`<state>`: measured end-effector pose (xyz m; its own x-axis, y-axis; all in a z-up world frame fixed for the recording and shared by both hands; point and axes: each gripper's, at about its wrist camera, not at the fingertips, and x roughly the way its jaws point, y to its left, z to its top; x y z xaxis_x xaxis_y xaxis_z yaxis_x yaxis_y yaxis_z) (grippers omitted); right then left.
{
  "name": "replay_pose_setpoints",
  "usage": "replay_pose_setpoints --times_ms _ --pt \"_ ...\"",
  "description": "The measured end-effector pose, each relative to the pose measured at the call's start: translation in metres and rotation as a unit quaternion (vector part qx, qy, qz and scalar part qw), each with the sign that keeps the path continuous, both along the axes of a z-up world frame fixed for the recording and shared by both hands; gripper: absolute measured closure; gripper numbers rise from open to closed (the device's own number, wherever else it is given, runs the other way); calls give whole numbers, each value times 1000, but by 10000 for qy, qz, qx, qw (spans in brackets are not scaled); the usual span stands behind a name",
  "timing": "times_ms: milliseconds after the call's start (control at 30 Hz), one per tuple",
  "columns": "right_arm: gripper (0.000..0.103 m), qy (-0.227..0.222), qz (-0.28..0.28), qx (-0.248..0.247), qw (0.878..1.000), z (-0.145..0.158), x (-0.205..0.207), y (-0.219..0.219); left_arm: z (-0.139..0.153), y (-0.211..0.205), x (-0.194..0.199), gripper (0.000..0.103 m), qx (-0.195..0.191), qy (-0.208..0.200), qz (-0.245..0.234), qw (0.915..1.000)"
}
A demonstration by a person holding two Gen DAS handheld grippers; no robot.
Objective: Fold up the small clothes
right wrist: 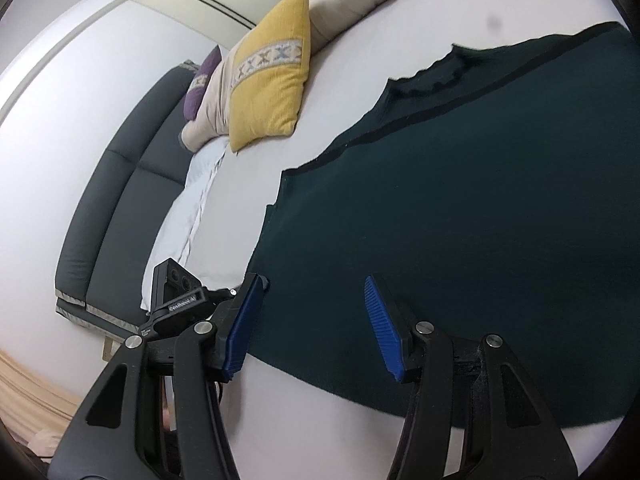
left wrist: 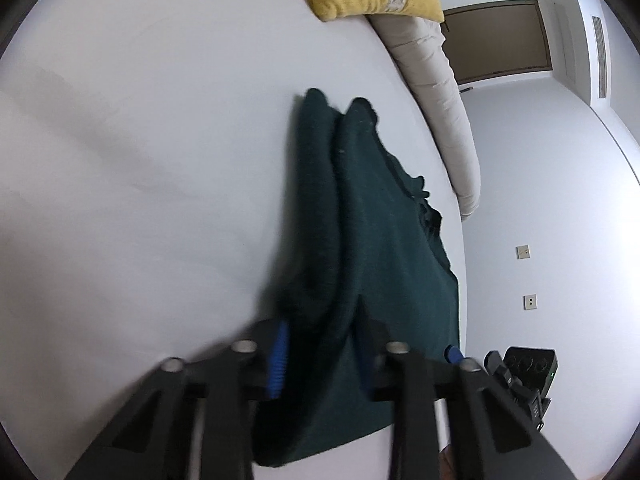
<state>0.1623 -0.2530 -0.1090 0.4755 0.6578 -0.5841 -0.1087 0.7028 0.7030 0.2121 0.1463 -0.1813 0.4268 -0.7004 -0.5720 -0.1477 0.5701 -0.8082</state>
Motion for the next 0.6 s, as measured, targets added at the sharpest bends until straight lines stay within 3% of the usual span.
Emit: replay_pose_setpoints --times_ms 100,233,367,467,600 --pt "52 64 96 -15 9999 -4 11 14 -1 4 0 81 -168 -60 42 9998" --pt "52 91 311 -93 9994 -7 27 36 4 2 -3 83 69 -291 46 9995" --pt "52 468 397 -367 9974 -28 48 54 15 -6 -6 84 691 -540 -22 9961" --pt "52 532 446 -469 9965 -45 55 60 37 -24 -10 84 1699 -932 -225 9808" --pt "52 530 409 -278 9974 -47 57 57 48 -28 -10 86 1680 -951 -96 9811"
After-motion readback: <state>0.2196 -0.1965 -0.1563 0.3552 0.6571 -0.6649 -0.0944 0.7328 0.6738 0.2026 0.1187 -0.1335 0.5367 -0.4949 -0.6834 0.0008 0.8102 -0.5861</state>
